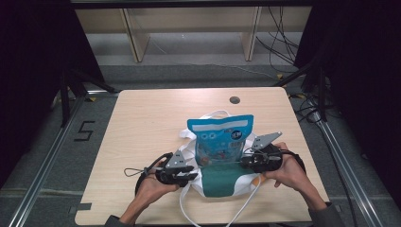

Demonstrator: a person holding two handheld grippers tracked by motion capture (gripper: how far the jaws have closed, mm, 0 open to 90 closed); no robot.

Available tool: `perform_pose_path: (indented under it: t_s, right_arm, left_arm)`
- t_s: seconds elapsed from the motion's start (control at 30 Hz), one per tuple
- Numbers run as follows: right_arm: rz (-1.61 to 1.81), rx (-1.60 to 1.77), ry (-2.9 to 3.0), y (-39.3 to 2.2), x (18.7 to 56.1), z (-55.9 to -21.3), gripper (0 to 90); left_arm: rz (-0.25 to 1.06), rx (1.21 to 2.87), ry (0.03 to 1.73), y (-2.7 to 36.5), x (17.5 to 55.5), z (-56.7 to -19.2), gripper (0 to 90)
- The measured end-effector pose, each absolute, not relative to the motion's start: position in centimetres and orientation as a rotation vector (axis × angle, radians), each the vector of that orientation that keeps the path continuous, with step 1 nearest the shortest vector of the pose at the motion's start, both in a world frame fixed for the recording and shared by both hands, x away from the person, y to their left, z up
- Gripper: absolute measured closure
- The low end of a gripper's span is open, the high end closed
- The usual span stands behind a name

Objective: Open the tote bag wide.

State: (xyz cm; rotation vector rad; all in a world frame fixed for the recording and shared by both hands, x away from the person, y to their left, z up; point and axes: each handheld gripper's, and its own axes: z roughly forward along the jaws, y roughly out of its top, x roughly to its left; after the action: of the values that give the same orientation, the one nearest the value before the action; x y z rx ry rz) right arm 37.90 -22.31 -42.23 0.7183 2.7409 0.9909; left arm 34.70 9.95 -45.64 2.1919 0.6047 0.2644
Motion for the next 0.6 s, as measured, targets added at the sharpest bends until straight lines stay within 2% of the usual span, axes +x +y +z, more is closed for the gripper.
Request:
perform_pose_path:
  t_s: [0.1,0.2,0.3,0.4,0.53,0.6]
  right_arm:
    - [0.993,0.684,2.716,-22.3,37.7,-42.3,81.0]
    - [0.998,0.688,2.708,-22.3,37.8,-42.4,81.2]
    - [0.999,0.7,2.7,-22.1,37.7,-42.3,81.1]
    - [1.005,0.685,2.689,-22.1,37.6,-41.9,81.3]
    - [1.035,0.676,2.667,-22.2,36.9,-41.2,82.0]
    - [1.065,0.636,2.691,-22.2,36.3,-40.9,82.1]
  left_arm:
    - [0.274,2.12,0.588,9.7,33.6,-44.1,67.4]
    - [0.187,2.079,0.524,8.4,32.1,-43.1,71.7]
    - [0.095,2.139,0.473,5.7,31.4,-44.5,77.3]
    - [0.078,2.216,0.524,3.9,32.0,-47.0,80.0]
    - [0.04,2.176,0.676,3.5,33.7,-49.6,88.7]
    - [0.03,2.155,0.732,3.2,34.2,-50.5,89.1]
